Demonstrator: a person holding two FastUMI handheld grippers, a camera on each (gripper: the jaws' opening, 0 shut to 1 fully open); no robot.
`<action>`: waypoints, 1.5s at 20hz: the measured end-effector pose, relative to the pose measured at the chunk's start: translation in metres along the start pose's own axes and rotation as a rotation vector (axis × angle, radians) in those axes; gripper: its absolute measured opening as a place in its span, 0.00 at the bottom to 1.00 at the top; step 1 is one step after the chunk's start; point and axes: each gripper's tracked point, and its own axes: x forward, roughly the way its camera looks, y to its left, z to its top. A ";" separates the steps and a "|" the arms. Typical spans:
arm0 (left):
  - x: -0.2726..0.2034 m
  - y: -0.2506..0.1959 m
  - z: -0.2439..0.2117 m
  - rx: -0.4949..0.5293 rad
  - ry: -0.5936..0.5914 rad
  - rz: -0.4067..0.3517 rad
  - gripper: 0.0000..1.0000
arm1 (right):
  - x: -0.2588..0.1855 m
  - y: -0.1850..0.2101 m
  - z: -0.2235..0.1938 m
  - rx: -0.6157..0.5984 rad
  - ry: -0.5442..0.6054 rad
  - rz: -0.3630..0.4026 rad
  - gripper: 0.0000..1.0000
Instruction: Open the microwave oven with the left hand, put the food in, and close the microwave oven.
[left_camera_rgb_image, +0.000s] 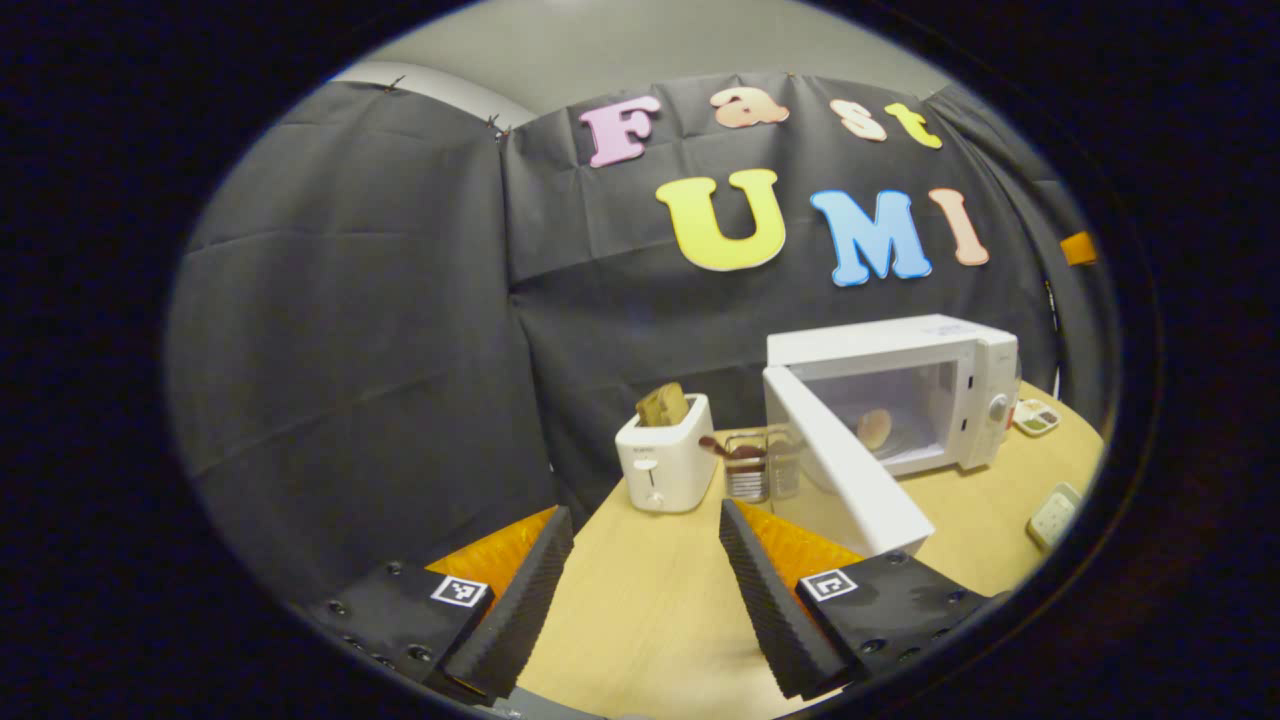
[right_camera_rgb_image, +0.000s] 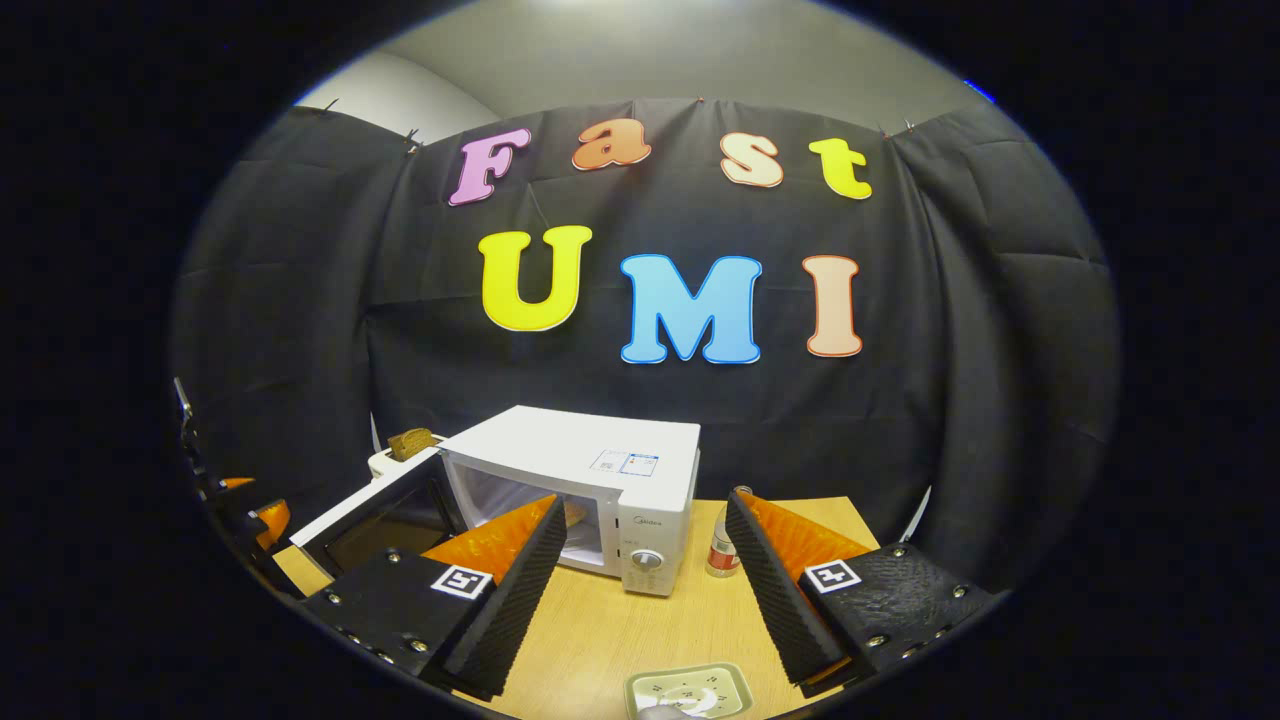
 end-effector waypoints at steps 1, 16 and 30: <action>0.001 -0.004 -0.013 0.001 0.029 0.000 0.98 | 0.000 0.003 0.000 -0.002 0.006 0.006 0.98; -0.009 -0.125 -0.039 0.075 0.059 -0.221 0.94 | -0.020 -0.015 -0.028 0.052 0.078 -0.039 0.98; 0.003 -0.321 0.004 0.144 0.003 -0.495 0.96 | -0.049 -0.104 -0.061 0.102 0.155 -0.164 0.98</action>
